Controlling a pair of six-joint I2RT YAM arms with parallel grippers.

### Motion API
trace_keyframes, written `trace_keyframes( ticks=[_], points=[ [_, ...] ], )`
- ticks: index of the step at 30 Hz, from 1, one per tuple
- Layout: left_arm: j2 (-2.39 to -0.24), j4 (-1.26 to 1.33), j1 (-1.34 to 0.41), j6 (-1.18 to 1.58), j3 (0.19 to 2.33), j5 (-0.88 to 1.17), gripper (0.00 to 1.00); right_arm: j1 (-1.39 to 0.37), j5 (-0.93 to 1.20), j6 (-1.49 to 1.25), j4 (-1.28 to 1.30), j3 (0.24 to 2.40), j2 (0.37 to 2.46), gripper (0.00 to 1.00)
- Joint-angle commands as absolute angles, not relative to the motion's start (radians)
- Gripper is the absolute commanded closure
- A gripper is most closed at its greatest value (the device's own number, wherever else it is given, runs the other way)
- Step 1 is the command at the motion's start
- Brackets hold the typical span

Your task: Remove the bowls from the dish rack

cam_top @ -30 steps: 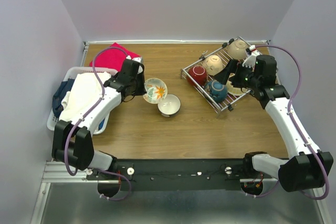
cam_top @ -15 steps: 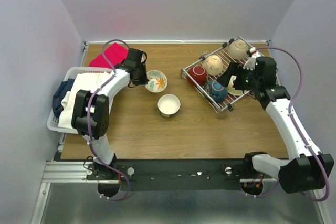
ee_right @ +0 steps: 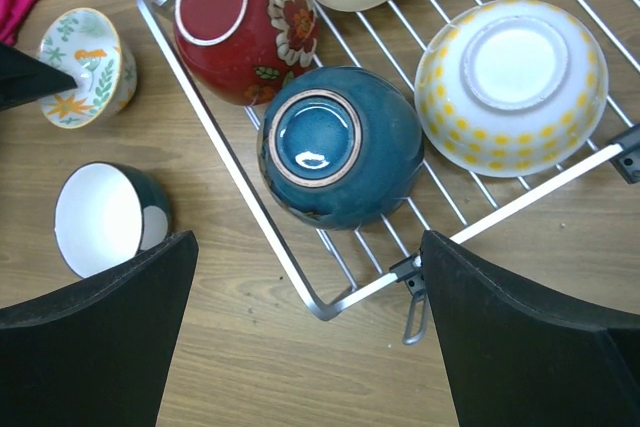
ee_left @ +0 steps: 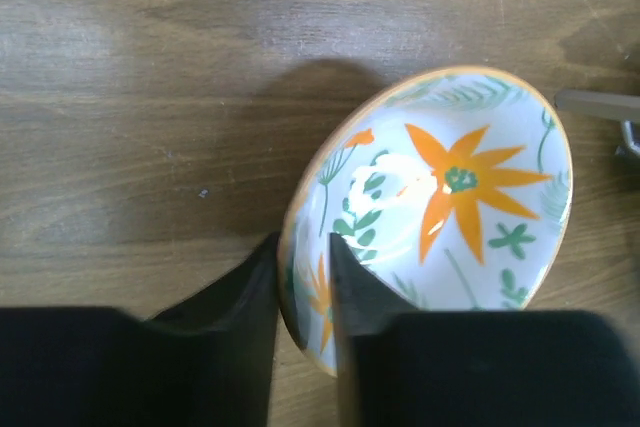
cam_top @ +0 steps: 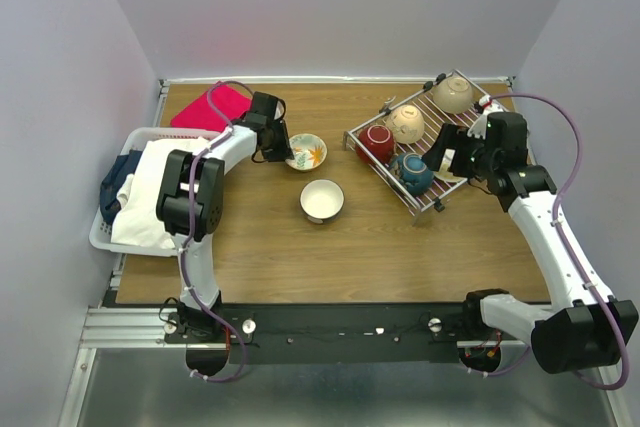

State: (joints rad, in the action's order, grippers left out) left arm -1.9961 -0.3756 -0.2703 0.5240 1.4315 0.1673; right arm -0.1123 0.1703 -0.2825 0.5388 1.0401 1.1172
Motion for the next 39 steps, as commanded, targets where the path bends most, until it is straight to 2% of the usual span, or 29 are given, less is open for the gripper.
trace_keyframes(
  ticks=[1,11,16,28,34,39],
  points=[
    [-1.974,-0.357,-0.267,0.519,1.433,0.183,0.60,-0.115,0.101,-0.268,0.572,1.069,1.120,0.00],
    [-1.717,-0.403,-0.267,0.439,1.341,0.098,0.13,-0.114,0.074,-0.336,0.534,1.084,1.227,0.00],
    [-1.499,-0.394,-0.270,0.403,1.204,0.084,0.02,-0.115,0.045,-0.374,0.514,1.091,1.298,0.00],
    [-0.892,-0.249,-0.285,0.341,0.680,-0.064,0.01,-0.098,-0.081,-0.414,0.457,1.115,1.462,0.00],
    [-0.755,-0.196,-0.284,0.318,0.552,-0.095,0.01,-0.075,-0.087,-0.423,0.408,1.138,1.535,0.00],
    [-0.752,-0.170,-0.285,0.299,0.531,-0.129,0.01,-0.049,-0.071,-0.423,0.367,1.175,1.603,0.00]
  ],
)
